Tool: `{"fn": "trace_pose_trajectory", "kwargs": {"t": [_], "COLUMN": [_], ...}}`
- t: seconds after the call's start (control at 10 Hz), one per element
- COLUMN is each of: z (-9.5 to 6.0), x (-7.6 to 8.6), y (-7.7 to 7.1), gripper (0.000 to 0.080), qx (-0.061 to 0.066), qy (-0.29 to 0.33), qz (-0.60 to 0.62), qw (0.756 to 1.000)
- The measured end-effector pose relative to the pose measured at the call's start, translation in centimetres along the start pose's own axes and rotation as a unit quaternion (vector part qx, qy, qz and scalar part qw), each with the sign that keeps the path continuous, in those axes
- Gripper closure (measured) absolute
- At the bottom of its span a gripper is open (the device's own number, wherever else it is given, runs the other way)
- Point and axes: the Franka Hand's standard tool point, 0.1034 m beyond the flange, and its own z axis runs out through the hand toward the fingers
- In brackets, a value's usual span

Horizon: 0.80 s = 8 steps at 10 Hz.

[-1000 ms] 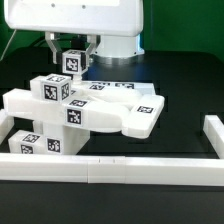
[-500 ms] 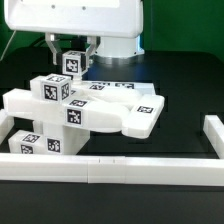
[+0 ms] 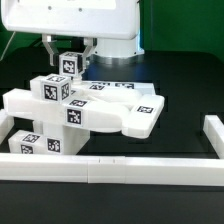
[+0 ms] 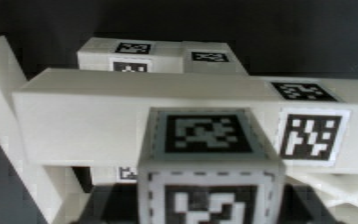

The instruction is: Assemble chair

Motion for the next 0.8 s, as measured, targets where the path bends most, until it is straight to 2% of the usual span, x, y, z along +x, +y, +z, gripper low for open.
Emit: {"fn": "trace_pose_trajectory", "kwargs": {"t": [0.8], "z": [-0.02], "x": [0.21], "y": [-0.02], "gripper": [0.0514], "qx": [-0.002], "qy": [0.009], "qz": [0.003], "qw": [1.0]}}
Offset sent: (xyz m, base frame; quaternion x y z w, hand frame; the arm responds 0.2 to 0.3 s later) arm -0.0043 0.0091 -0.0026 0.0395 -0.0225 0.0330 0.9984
